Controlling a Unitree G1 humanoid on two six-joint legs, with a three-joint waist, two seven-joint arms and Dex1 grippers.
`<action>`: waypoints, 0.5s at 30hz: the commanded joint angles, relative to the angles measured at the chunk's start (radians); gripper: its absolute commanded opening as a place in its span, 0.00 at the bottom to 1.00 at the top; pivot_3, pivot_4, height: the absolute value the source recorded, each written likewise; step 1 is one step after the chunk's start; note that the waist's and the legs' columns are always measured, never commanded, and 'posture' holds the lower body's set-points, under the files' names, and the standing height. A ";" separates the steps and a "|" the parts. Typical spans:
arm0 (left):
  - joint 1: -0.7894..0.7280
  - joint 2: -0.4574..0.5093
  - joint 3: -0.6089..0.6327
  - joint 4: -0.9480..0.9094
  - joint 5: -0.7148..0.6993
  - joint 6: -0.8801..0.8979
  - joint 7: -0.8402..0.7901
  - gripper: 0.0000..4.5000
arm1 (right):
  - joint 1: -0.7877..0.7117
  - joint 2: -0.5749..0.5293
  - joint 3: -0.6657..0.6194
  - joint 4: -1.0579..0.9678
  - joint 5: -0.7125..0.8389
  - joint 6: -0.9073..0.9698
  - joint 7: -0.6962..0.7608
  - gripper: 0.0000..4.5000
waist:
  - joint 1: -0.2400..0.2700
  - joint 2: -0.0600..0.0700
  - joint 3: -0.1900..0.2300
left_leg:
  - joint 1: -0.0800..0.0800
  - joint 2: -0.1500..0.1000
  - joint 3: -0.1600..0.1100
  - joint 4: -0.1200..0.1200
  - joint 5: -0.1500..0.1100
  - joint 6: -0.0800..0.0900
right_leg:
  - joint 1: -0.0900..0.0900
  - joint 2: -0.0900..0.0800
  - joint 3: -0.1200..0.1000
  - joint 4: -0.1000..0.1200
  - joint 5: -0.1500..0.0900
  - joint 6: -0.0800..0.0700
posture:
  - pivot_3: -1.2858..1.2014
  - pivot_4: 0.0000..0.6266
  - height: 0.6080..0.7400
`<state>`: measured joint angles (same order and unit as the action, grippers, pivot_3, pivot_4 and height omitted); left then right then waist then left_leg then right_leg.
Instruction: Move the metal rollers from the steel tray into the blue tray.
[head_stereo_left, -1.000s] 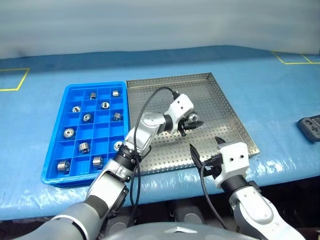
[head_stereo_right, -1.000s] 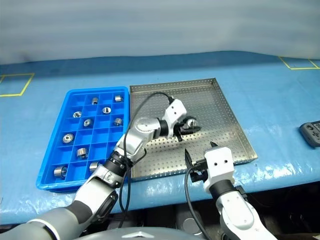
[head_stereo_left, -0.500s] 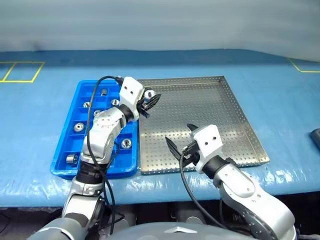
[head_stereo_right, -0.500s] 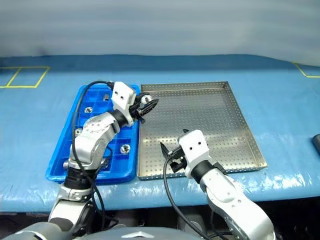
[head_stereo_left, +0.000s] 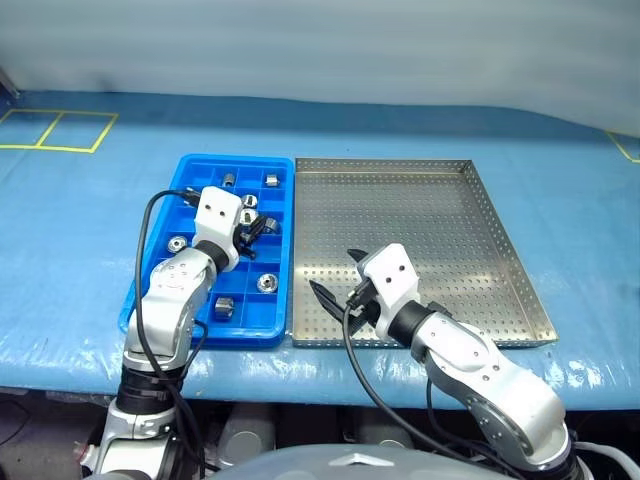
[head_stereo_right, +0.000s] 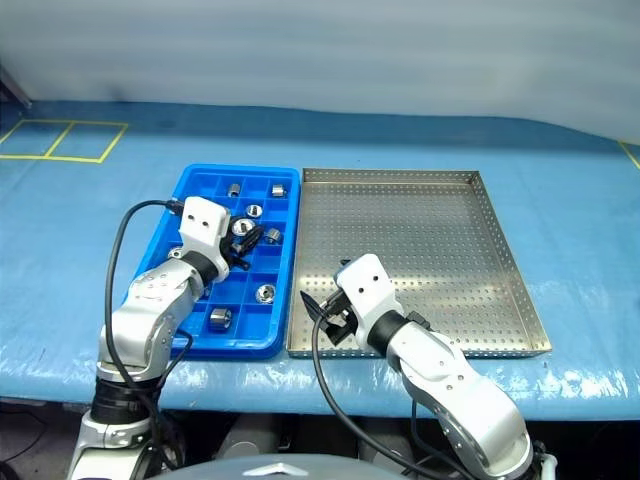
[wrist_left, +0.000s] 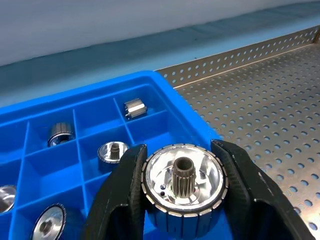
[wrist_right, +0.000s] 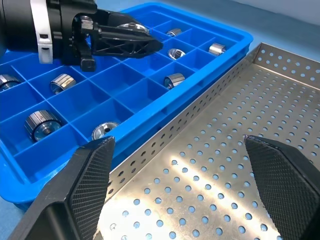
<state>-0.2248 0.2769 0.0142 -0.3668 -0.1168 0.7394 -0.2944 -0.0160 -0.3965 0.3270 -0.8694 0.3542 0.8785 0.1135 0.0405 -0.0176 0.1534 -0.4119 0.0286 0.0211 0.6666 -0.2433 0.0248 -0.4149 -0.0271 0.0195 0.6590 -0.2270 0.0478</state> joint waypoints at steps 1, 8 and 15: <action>0.024 0.011 0.021 -0.054 0.004 0.006 0.020 0.38 | 0.001 0.010 -0.007 -0.022 -0.011 -0.010 0.009 0.97 | 0.001 0.000 0.000 | 0.000 0.000 0.000 0.000 0.000 0.000 | 0.000 0.000 0.000 0.000 0.000 0.000 | 0.58 0.24 1.00; 0.059 0.027 0.003 -0.033 0.011 0.028 0.037 0.38 | 0.010 0.025 -0.005 -0.025 -0.025 -0.007 0.020 0.97 | 0.005 0.000 0.000 | 0.000 0.000 -0.001 0.000 0.000 0.000 | 0.000 -0.001 -0.001 0.000 -0.002 -0.004 | 0.58 0.24 1.00; 0.062 0.032 -0.025 -0.012 0.001 0.063 0.034 0.38 | 0.017 0.034 -0.009 -0.029 -0.041 -0.004 0.021 0.97 | 0.004 0.000 0.000 | 0.000 0.000 -0.001 0.000 0.000 0.000 | 0.000 -0.001 -0.001 0.000 -0.003 -0.005 | 0.58 0.24 1.00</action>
<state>-0.1523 0.3118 -0.0094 -0.3619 -0.1161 0.8011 -0.2617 0.0022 -0.3670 0.3263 -0.8694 0.3189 0.8818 0.1321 0.0444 -0.0177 0.1533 -0.4121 0.0289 0.0205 0.6665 -0.2432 0.0247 -0.4148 -0.0280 0.0184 0.6591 -0.2299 0.0428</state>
